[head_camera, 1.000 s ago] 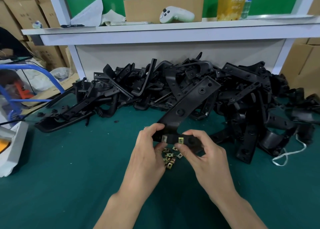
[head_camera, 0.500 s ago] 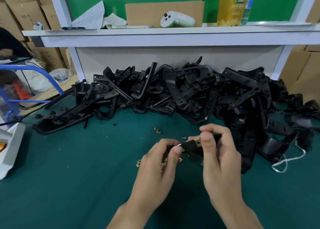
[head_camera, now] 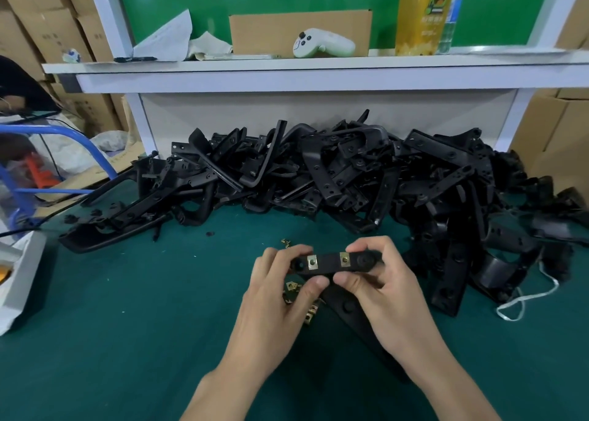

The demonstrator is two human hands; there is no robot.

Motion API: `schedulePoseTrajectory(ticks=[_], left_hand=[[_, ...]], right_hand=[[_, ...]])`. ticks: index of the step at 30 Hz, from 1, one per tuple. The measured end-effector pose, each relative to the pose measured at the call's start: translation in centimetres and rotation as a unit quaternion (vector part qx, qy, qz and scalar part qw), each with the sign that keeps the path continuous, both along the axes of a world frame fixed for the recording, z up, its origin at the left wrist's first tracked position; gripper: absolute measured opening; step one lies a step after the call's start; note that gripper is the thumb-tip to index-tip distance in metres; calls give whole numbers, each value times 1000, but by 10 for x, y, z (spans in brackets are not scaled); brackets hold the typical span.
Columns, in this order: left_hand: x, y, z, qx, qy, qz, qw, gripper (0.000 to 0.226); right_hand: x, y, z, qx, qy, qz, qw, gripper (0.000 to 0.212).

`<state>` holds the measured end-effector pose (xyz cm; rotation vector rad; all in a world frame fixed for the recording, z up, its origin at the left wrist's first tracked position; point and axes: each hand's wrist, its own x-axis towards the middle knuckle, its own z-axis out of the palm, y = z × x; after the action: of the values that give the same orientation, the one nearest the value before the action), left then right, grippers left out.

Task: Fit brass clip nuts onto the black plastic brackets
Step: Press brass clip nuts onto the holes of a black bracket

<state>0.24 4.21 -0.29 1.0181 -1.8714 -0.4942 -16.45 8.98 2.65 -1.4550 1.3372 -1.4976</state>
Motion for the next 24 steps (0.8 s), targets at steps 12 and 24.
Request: schedulePoseTrajectory(ticks=[12, 24], left_hand=[[1, 3, 0, -79, 48, -8, 996, 30], [1, 6, 3, -104, 41, -11, 994, 35]], right_hand=[[2, 1, 8, -6, -71, 70, 995, 28], [1, 2, 8, -10, -83, 66, 994, 25]])
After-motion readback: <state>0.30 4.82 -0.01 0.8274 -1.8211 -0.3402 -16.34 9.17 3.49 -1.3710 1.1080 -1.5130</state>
